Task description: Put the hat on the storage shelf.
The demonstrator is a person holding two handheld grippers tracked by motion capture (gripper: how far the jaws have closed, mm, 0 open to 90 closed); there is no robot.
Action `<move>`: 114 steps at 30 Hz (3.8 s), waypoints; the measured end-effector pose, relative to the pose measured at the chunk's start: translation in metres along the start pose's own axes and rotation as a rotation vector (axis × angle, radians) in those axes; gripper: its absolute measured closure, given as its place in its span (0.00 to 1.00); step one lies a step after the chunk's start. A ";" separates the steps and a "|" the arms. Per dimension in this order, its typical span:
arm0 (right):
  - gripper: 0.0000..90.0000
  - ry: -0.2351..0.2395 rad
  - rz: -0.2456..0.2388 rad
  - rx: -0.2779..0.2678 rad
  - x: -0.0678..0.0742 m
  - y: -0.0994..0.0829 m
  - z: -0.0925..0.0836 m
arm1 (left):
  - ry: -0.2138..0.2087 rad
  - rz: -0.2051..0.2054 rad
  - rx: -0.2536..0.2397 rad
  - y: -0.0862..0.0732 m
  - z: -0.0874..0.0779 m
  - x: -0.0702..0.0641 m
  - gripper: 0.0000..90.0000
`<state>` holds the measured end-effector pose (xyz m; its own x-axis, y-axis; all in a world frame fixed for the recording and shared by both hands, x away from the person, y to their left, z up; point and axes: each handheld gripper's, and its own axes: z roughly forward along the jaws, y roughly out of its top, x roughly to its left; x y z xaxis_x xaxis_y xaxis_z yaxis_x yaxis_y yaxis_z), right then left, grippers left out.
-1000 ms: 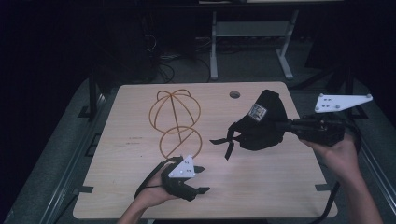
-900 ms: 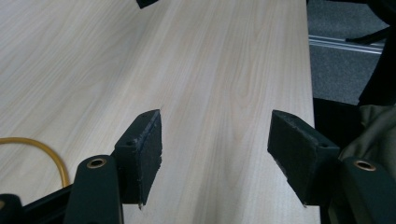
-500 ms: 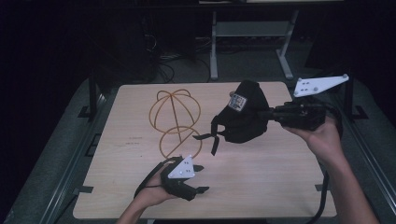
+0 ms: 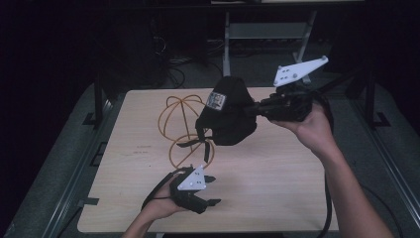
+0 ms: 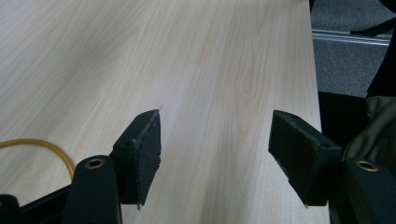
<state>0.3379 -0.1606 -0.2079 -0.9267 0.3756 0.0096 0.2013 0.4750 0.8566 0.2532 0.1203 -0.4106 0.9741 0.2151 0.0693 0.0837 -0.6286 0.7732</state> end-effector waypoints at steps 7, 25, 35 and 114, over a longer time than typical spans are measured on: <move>0.97 0.021 -0.036 0.048 -0.002 0.029 0.021 | -0.008 -0.001 0.002 0.000 0.001 -0.001 0.38; 0.97 0.083 -0.067 0.109 -0.005 0.087 0.098 | -0.030 0.048 0.004 0.004 0.000 -0.007 0.38; 0.97 0.075 -0.025 0.110 -0.015 0.093 0.131 | -0.035 0.055 0.000 0.004 0.002 -0.007 0.38; 0.25 -0.061 0.167 0.053 -0.037 0.007 0.068 | 0.005 -0.067 -0.025 -0.006 0.010 -0.002 0.30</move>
<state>0.3957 -0.1169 -0.2374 -0.8584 0.4997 0.1163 0.3685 0.4429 0.8173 0.2531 0.1165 -0.4215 0.9656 0.2593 0.0200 0.1429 -0.5936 0.7920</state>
